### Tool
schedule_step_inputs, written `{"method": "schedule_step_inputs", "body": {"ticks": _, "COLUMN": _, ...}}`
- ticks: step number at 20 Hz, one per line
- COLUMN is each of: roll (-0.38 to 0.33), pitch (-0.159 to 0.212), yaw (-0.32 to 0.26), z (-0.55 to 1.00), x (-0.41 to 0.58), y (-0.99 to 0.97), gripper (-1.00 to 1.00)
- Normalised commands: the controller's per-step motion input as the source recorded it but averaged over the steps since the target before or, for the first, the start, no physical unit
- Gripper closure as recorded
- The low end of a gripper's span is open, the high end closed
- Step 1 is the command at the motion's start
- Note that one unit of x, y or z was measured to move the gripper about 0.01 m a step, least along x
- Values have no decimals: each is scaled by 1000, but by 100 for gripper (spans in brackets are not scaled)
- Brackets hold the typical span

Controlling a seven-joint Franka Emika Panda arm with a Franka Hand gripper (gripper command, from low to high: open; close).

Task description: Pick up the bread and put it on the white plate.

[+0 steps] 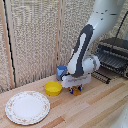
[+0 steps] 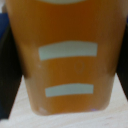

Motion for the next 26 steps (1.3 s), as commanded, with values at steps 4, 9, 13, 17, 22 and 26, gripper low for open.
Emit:
{"method": "schedule_step_inputs", "body": {"ticks": 4, "roll": 72, "pitch": -1, "yaw": -7, "z": 961, "x": 10, "y": 0, "gripper": 100}}
{"method": "schedule_step_inputs", "body": {"ticks": 9, "roll": 56, "pitch": 0, "yaw": 2, "z": 1000, "x": 86, "y": 0, "gripper": 100}}
{"method": "schedule_step_inputs", "body": {"ticks": 13, "roll": 55, "pitch": 0, "yaw": 18, "z": 979, "x": 177, "y": 116, "gripper": 100}}
{"method": "schedule_step_inputs", "body": {"ticks": 17, "roll": 40, "pitch": 0, "yaw": 20, "z": 768, "x": 189, "y": 353, "gripper": 100}}
{"method": "schedule_step_inputs", "body": {"ticks": 22, "roll": 48, "pitch": 53, "yaw": 34, "z": 462, "x": 191, "y": 762, "gripper": 100}}
{"method": "schedule_step_inputs", "body": {"ticks": 26, "roll": 40, "pitch": 81, "yaw": 21, "z": 281, "x": 254, "y": 901, "gripper": 100}}
